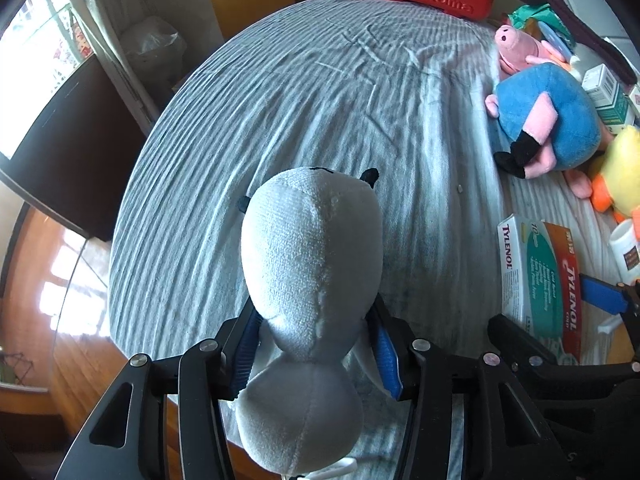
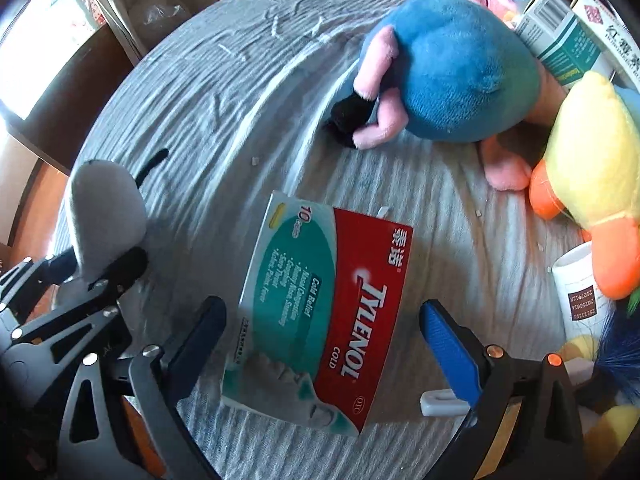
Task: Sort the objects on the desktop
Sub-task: 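Lift the white plush and Tylenol box and carry both over the blue crate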
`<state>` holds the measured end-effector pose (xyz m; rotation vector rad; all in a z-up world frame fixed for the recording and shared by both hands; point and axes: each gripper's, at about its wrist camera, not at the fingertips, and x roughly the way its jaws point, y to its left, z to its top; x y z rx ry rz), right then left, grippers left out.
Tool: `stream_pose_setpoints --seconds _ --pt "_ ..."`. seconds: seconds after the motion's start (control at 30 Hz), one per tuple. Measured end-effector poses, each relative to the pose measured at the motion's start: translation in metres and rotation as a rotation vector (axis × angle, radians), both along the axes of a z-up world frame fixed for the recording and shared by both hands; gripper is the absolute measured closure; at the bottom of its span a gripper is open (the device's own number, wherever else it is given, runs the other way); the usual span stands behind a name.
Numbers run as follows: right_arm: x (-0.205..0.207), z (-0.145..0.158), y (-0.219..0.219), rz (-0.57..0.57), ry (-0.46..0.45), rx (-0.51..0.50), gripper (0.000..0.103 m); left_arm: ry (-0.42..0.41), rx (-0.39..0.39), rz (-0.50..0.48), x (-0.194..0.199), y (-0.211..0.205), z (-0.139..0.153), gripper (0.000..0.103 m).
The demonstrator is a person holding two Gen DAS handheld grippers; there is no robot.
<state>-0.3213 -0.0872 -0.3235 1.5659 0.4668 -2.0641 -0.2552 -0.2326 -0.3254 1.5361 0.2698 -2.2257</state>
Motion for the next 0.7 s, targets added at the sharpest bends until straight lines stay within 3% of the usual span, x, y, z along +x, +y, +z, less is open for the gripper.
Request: stream_pose_setpoints --seconds 0.4,0.5,0.53,0.6,0.7 --pt "0.004 0.006 0.008 -0.139 -0.017 -0.027 0.004 -0.009 0.019 -0.079 -0.007 -0.009 0.000 0.049" --pt "0.008 0.004 0.004 -0.145 0.010 -0.007 0.003 -0.007 0.029 -0.093 -0.006 -0.011 0.002 0.057" --pt "0.009 0.003 0.003 -0.144 0.024 0.002 0.005 -0.001 0.025 -0.097 -0.005 -0.012 0.004 0.058" --pt "0.010 0.005 0.001 -0.148 0.044 0.009 0.029 0.014 0.018 -0.106 -0.002 -0.013 0.010 0.058" --pt "0.012 0.012 0.003 -0.165 0.032 -0.003 0.028 0.048 -0.001 -0.129 0.001 -0.012 0.023 0.058"
